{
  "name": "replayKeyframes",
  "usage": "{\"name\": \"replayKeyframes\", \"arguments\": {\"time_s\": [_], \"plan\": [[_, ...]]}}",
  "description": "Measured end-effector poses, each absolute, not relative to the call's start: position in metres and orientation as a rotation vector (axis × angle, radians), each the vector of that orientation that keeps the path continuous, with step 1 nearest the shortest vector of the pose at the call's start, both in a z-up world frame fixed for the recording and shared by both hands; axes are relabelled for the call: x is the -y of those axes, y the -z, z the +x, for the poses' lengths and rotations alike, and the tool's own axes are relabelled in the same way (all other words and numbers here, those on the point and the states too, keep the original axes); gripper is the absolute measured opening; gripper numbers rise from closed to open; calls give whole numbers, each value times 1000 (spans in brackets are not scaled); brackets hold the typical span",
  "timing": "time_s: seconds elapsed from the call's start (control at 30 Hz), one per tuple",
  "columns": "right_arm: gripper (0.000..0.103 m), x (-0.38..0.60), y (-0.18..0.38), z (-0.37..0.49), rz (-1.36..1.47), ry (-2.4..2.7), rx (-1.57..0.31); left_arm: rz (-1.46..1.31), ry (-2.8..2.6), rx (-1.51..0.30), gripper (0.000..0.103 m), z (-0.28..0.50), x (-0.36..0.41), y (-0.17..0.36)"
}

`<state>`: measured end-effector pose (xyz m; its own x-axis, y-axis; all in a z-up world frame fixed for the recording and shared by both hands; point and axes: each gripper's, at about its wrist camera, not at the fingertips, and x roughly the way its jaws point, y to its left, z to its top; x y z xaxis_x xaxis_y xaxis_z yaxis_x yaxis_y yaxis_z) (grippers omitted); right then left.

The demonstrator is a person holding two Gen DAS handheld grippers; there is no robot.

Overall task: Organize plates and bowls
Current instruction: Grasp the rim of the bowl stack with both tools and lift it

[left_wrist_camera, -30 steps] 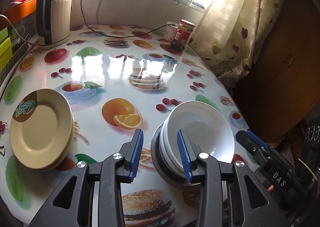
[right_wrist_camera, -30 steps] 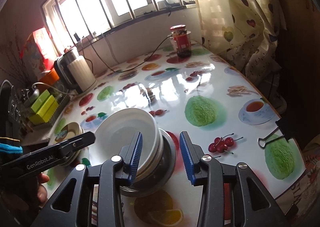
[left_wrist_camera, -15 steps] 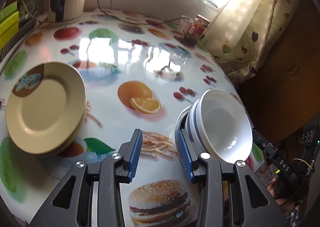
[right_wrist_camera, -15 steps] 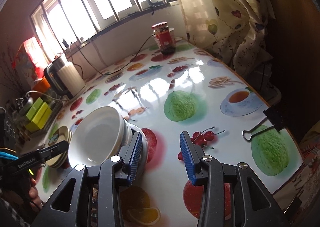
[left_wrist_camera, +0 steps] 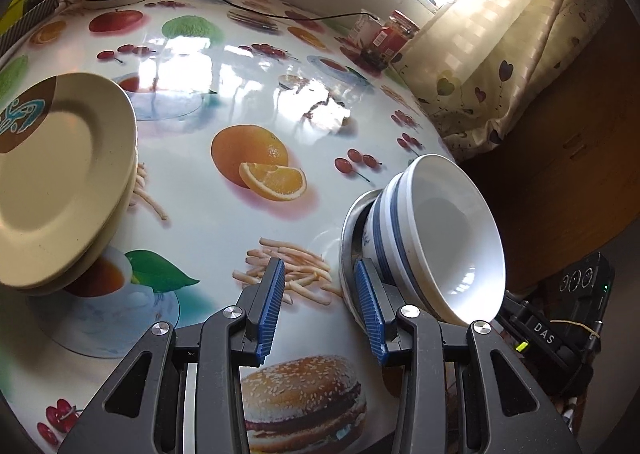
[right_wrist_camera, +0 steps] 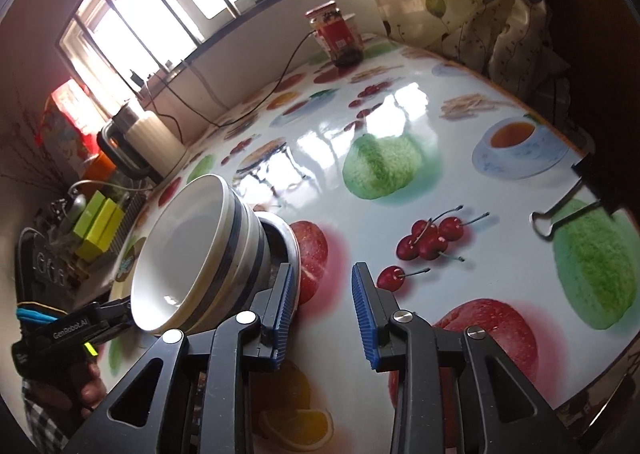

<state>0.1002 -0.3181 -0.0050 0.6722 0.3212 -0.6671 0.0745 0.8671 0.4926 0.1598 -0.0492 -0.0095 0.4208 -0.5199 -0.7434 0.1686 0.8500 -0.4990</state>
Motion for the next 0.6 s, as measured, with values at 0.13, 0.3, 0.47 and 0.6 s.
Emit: {"name": "replayKeyframes", "arguments": {"time_s": [0.13,0.3,0.47,0.6], "plan": [[26,320,7,101,554,-177,-827,-396,457,-1057,38,162,49,11],[24,322,10,103,594,-214,-830,-434,469,-1067,34,165,46,17],[22,326,18,107,656,-271,-850,-442,475,-1062,33,166,47,17],[22,329,27,108,732,-315,-865,-461,501,-1063,27,166,49,19]]}}
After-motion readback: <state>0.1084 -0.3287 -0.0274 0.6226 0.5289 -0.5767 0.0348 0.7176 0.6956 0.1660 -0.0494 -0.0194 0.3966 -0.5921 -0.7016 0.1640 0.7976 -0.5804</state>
